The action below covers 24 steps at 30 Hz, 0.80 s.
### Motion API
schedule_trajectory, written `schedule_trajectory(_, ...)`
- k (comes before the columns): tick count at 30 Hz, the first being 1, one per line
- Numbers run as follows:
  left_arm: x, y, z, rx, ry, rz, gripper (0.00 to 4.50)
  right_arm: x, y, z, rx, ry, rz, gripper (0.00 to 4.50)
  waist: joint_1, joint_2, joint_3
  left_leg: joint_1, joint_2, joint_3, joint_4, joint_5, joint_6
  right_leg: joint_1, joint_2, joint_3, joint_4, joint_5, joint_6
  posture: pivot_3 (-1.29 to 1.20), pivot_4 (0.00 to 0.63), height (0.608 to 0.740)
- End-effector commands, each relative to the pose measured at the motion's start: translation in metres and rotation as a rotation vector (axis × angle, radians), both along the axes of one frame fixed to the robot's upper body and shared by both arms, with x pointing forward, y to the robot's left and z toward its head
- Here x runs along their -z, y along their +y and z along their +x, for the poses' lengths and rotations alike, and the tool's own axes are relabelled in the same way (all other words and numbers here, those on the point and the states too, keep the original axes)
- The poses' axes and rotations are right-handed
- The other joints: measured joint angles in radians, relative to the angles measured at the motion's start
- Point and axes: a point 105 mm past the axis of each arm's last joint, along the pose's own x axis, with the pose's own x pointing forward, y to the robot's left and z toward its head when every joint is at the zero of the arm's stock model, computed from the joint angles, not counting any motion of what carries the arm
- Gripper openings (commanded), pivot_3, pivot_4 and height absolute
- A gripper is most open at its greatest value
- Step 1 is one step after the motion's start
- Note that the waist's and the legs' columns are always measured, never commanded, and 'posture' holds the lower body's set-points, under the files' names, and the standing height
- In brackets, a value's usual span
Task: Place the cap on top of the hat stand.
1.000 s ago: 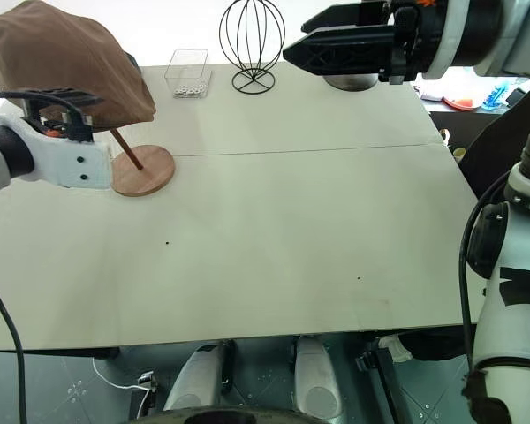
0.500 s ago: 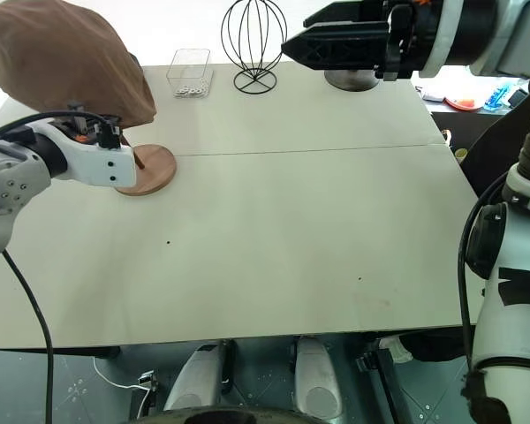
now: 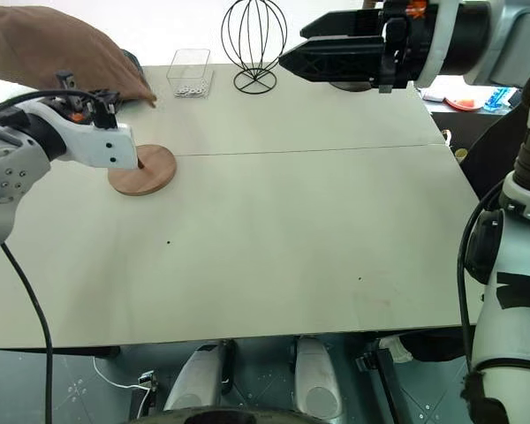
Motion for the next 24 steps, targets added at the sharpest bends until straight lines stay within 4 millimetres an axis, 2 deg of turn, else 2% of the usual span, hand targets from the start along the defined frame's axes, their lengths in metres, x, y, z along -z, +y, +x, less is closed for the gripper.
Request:
schedule_trajectory(1,-0.051,0.002,-0.016,0.066,-0.201,-0.065,0.03,-0.011,-0.001,-0.009,-0.018,-0.072,0.009,4.50,0.001,0.000,0.000,0.000,0.000,0.000,0.000,0.000,0.000,0.000,0.000,0.000,0.000,0.000,0.000,0.00,0.150,0.740)
schedule_trajectory(4,-0.063,0.010,-0.022,0.115,-0.241,-0.100,0.03,-0.009,-0.001,-0.006,-0.018,-0.072,0.004,4.50,-0.002,0.000,0.000,0.000,0.000,0.000,0.000,0.000,0.000,0.000,0.000,0.000,0.000,0.000,0.000,0.00,0.150,0.740)
schedule_trajectory(11,-0.074,0.033,-0.038,0.257,-0.285,-0.177,0.03,-0.006,0.000,-0.001,-0.012,-0.061,-0.002,4.50,-0.006,0.000,0.000,0.000,0.000,0.000,0.000,0.000,0.000,0.000,0.000,0.000,0.001,0.000,0.000,0.00,0.150,0.740)
schedule_trajectory(18,-0.052,0.023,-0.043,0.366,-0.232,-0.137,0.03,-0.010,0.002,0.000,-0.004,-0.063,0.008,4.50,0.002,0.000,0.000,0.000,0.000,0.000,0.000,0.000,0.000,0.000,0.000,0.000,0.000,0.000,0.000,0.00,0.150,0.740)
schedule_trajectory(24,-0.045,0.012,-0.046,0.424,-0.256,-0.112,0.03,-0.010,0.001,0.000,0.012,-0.065,0.008,4.50,0.016,0.000,0.000,0.000,0.000,0.001,0.000,0.000,0.000,0.000,0.000,0.000,0.000,0.000,0.000,0.00,0.150,0.740)
